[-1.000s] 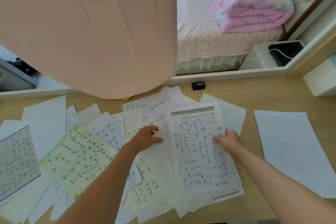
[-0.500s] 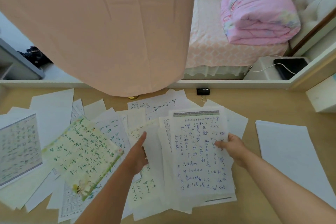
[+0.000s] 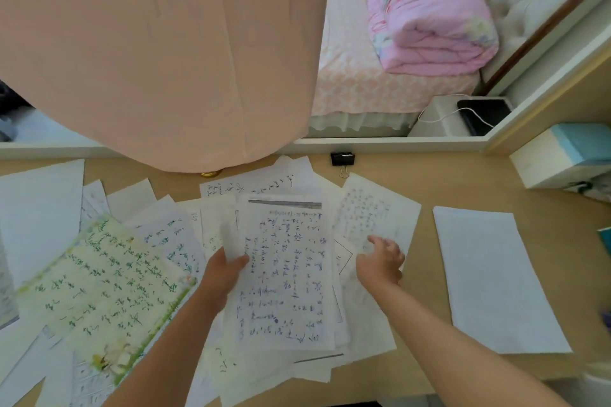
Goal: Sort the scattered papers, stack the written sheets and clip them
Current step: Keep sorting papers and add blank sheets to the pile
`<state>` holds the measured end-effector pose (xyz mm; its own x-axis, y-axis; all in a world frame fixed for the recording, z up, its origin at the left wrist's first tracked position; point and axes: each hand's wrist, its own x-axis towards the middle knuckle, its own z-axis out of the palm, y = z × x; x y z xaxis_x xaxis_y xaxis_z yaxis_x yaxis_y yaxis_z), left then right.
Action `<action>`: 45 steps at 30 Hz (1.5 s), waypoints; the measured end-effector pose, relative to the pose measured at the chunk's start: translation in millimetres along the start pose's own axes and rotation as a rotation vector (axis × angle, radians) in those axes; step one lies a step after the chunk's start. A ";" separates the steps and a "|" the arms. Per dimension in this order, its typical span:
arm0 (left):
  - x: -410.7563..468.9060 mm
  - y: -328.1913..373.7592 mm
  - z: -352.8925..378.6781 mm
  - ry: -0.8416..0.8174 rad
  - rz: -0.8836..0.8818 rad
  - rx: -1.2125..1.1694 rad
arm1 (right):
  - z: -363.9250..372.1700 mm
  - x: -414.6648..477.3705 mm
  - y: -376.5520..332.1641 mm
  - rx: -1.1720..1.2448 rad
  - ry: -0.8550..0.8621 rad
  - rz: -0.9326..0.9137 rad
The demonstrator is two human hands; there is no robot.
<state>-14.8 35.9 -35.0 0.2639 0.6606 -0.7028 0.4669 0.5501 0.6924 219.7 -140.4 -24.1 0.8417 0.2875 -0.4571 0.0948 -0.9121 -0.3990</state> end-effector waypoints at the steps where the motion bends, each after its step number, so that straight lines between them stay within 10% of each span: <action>1: 0.9 3.5 -2.0 -0.014 0.009 0.012 | -7.1 3.7 7.6 0.004 0.047 0.088; 13: 26.7 47.1 78.2 -0.139 0.025 0.135 | -24.2 42.6 52.3 0.033 -0.049 0.130; 18: 21.1 61.8 120.3 -0.268 0.006 0.108 | -46.2 33.2 47.4 0.858 -0.272 0.141; 26: 11.1 75.0 158.9 -0.496 -0.053 0.099 | -85.2 52.1 79.2 0.703 -0.313 0.098; 33: 23.5 93.4 205.9 -0.207 0.618 1.041 | -87.3 77.9 103.1 0.616 0.071 0.210; 45: 39.4 66.0 235.7 -0.051 0.590 1.377 | -65.9 83.5 99.0 0.466 0.109 0.185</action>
<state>225.4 -22.3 -55.5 0.7071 0.5762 -0.4099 0.6858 -0.7000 0.1991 334.4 -225.9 -49.4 0.8747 0.0788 -0.4782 -0.2871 -0.7106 -0.6423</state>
